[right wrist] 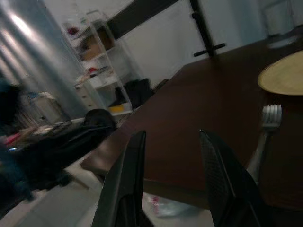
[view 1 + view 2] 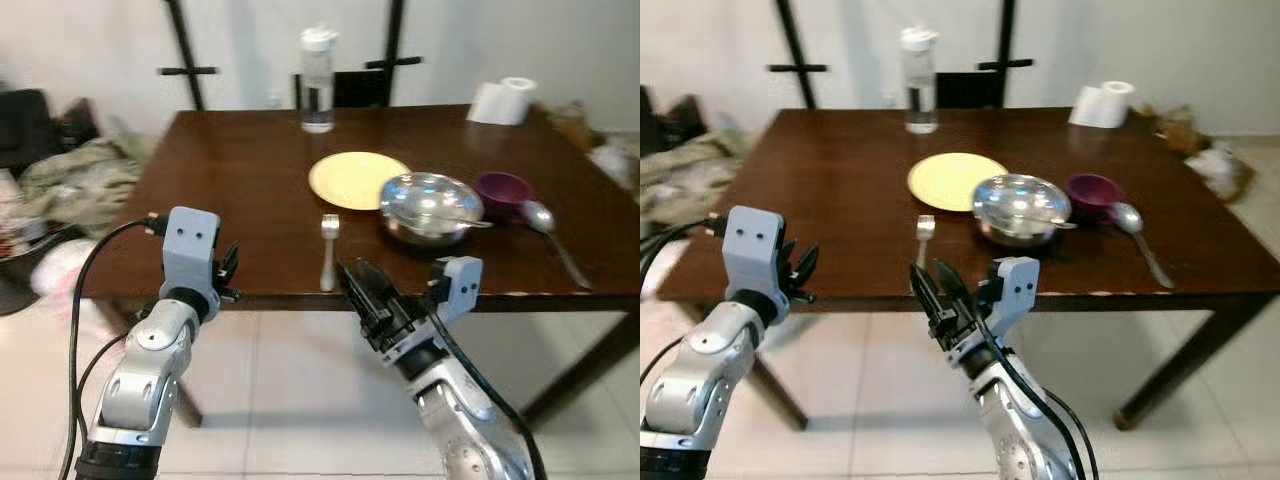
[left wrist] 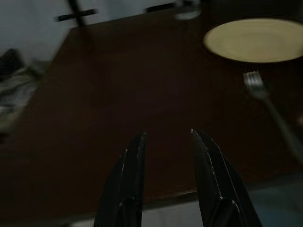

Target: Setting the table

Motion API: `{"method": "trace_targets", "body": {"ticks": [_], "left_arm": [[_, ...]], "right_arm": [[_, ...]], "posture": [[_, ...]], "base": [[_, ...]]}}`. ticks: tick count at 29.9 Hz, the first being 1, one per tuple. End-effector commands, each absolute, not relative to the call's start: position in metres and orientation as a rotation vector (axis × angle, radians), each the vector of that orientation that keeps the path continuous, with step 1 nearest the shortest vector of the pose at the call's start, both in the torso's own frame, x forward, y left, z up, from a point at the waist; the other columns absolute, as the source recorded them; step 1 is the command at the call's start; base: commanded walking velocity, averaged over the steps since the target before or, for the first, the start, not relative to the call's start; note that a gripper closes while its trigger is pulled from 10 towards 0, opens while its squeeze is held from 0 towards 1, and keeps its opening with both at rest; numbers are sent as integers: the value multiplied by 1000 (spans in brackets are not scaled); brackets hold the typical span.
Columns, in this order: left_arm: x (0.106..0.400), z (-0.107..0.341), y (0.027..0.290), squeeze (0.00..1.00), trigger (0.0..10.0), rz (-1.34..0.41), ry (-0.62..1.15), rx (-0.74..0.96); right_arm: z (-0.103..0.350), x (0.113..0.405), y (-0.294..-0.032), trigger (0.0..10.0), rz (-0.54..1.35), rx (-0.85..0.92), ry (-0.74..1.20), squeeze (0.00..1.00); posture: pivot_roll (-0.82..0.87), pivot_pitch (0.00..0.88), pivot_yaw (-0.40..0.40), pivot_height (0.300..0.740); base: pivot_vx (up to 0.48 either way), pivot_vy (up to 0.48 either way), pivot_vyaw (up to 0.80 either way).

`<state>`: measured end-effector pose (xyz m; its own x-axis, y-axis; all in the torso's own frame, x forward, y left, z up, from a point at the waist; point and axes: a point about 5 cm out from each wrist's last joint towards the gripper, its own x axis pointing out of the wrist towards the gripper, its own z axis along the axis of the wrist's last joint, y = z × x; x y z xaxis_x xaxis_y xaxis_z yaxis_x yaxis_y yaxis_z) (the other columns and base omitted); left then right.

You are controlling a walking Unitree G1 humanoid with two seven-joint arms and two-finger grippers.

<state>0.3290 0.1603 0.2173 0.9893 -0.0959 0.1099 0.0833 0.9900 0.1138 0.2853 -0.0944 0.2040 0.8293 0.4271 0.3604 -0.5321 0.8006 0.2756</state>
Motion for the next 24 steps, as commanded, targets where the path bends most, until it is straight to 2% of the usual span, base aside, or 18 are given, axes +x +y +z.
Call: {"method": "trace_targets", "body": {"ticks": [1,7,24], "left_arm": [[332,214,159,0,10000,-88,-105,132],[336,214,160,0,10000,-71,-105,151],[336,213,160,0,10000,-69,-112,154]], "right_arm": [[201,289,-103,10000,449,382,-285,0],[203,291,-109,10000,416,402,-297,0],[202,290,-105,10000,439,380,-291,0]], "posture": [[87,116,109,740],[82,116,110,740],[82,109,109,740]], "base": [[266,0,0],[471,0,0],[473,0,0]]}}
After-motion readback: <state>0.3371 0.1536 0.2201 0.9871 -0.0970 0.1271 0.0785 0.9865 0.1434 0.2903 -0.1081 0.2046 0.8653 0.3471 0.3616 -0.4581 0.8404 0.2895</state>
